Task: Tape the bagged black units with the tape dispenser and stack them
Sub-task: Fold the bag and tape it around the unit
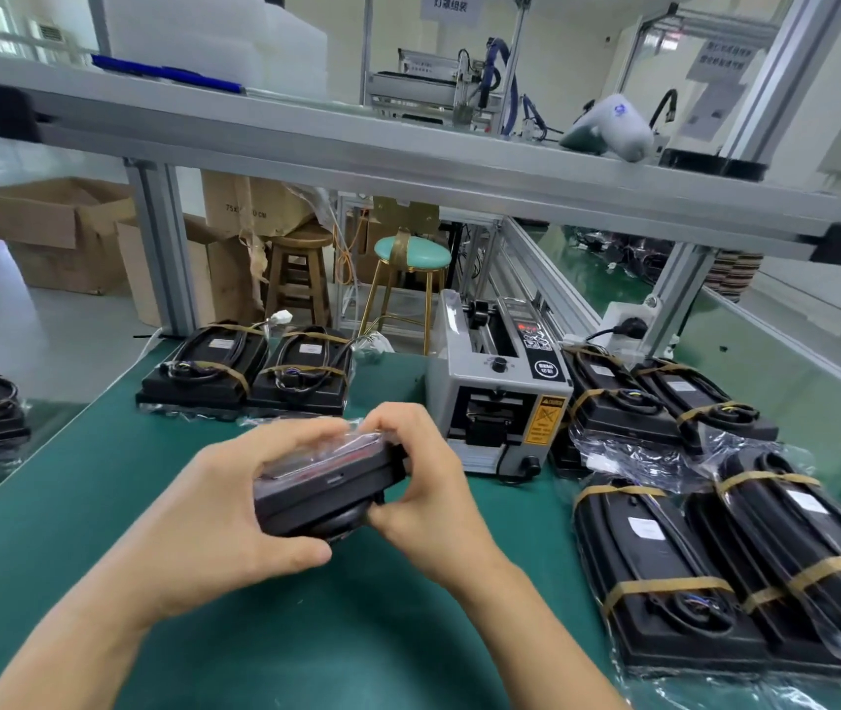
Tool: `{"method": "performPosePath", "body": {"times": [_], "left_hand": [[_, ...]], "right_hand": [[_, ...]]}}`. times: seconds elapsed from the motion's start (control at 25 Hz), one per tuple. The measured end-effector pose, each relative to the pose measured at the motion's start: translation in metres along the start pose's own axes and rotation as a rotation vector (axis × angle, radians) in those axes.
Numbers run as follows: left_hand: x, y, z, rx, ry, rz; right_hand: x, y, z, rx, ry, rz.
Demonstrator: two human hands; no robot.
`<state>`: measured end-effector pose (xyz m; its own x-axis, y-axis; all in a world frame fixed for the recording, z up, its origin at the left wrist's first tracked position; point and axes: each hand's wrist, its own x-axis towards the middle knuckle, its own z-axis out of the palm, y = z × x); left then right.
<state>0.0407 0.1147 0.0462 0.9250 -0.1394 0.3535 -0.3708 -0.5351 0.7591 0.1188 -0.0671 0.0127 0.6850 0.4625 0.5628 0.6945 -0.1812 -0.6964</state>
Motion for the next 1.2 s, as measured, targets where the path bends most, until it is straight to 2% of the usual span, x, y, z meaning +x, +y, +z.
{"method": "performPosePath", "body": {"times": [0.16,0.28,0.32,0.44,0.52,0.92,1.08,1.2], "left_hand": [[0.004,-0.003,-0.002,-0.015,-0.022,-0.006],[0.008,-0.004,0.004,-0.073,0.081,-0.023],[0.009,-0.004,0.006,-0.068,0.118,-0.026],[0.010,-0.002,0.011,-0.052,0.167,-0.035],[0.011,-0.001,0.017,-0.025,0.157,-0.037],[0.015,0.010,0.029,0.040,0.194,-0.060],[0.015,0.012,0.030,0.046,0.198,-0.066],[0.017,0.012,0.028,0.029,0.201,-0.088]], "right_hand": [[0.000,0.004,-0.001,0.065,0.008,0.022],[-0.006,0.008,-0.014,0.192,-0.084,0.223],[-0.012,0.011,-0.018,0.209,-0.018,0.324],[-0.028,0.029,-0.036,0.153,0.503,0.610],[-0.024,0.042,-0.051,0.101,0.701,0.707],[0.020,0.058,-0.058,0.045,0.775,0.907],[0.027,0.058,-0.053,0.129,0.868,0.959],[0.030,0.050,-0.052,0.301,0.948,0.983]]}}
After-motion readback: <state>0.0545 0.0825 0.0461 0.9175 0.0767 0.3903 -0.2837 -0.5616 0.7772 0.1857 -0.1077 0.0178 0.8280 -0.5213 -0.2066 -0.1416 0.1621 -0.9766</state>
